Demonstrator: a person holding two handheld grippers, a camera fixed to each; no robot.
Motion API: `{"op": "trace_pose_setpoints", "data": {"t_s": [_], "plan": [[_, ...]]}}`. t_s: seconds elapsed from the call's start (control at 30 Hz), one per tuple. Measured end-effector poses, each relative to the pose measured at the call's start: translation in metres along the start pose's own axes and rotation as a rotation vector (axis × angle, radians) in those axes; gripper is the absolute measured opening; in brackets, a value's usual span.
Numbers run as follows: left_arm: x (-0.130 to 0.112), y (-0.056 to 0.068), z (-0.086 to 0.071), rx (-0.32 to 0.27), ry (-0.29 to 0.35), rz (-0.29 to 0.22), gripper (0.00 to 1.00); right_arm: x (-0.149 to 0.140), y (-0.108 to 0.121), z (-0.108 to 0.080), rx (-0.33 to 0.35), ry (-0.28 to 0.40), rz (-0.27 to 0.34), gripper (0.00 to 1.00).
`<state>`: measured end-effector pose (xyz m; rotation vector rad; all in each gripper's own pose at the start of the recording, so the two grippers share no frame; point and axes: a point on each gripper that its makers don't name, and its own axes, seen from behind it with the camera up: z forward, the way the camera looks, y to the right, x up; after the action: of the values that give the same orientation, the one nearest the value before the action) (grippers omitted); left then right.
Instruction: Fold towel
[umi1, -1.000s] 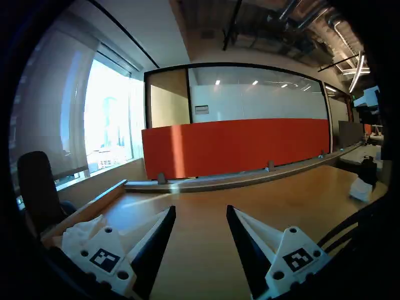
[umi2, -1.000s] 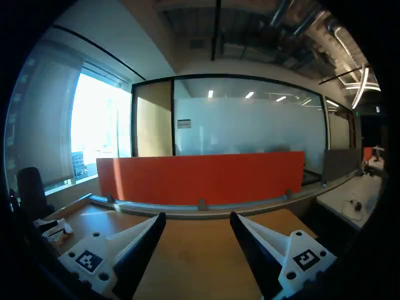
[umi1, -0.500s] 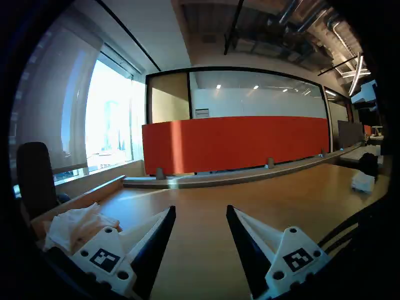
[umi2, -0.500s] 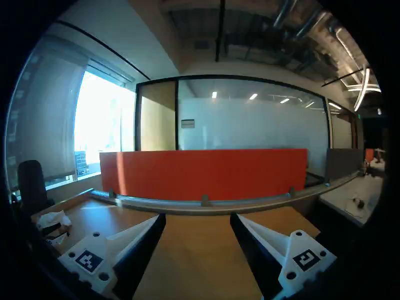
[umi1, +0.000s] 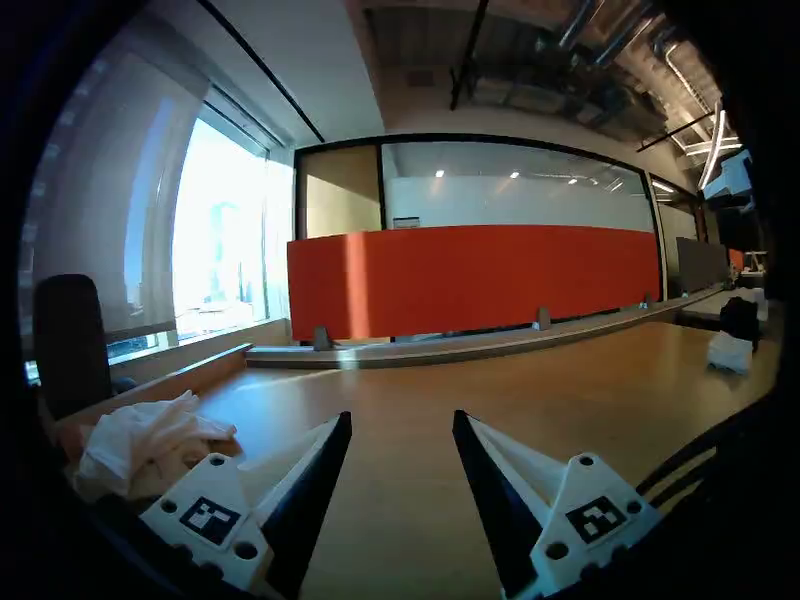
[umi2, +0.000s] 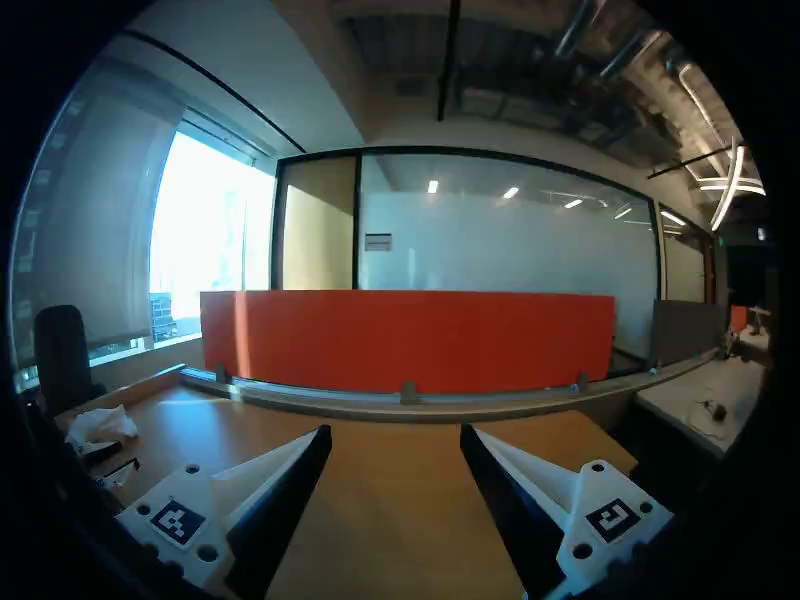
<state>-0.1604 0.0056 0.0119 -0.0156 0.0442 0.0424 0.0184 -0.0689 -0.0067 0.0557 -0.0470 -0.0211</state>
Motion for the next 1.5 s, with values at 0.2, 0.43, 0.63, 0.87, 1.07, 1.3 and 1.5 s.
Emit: {"op": "trace_pose_setpoints", "data": {"t_s": [0.2, 0.43, 0.63, 0.87, 1.07, 1.3, 1.5], "plan": [[0.001, -0.001, -0.002, -0.002, 0.016, -0.026, 0.74, 0.000, -0.003, 0.000, 0.001, -0.005, -0.014, 0.99], [0.001, -0.006, -0.003, 0.006, 0.014, -0.051, 0.74, 0.007, -0.002, -0.001, 0.003, 0.000, -0.018, 0.99], [0.001, -0.009, -0.002, 0.013, 0.013, -0.055, 0.74, 0.005, 0.001, -0.001, 0.004, -0.002, -0.016, 0.99], [0.000, -0.010, -0.001, 0.018, 0.012, -0.056, 0.74, 0.005, 0.003, 0.001, 0.005, -0.002, -0.015, 0.99], [0.000, -0.010, 0.000, 0.018, 0.011, -0.058, 0.74, 0.003, 0.008, 0.001, 0.003, -0.002, -0.009, 0.99], [-0.001, -0.010, 0.000, 0.018, 0.011, -0.058, 0.74, 0.006, 0.018, 0.001, -0.007, 0.025, -0.014, 0.99], [-0.002, -0.011, 0.000, 0.018, 0.012, -0.058, 0.74, 0.005, 0.037, 0.001, -0.043, 0.063, -0.037, 0.99]]}}
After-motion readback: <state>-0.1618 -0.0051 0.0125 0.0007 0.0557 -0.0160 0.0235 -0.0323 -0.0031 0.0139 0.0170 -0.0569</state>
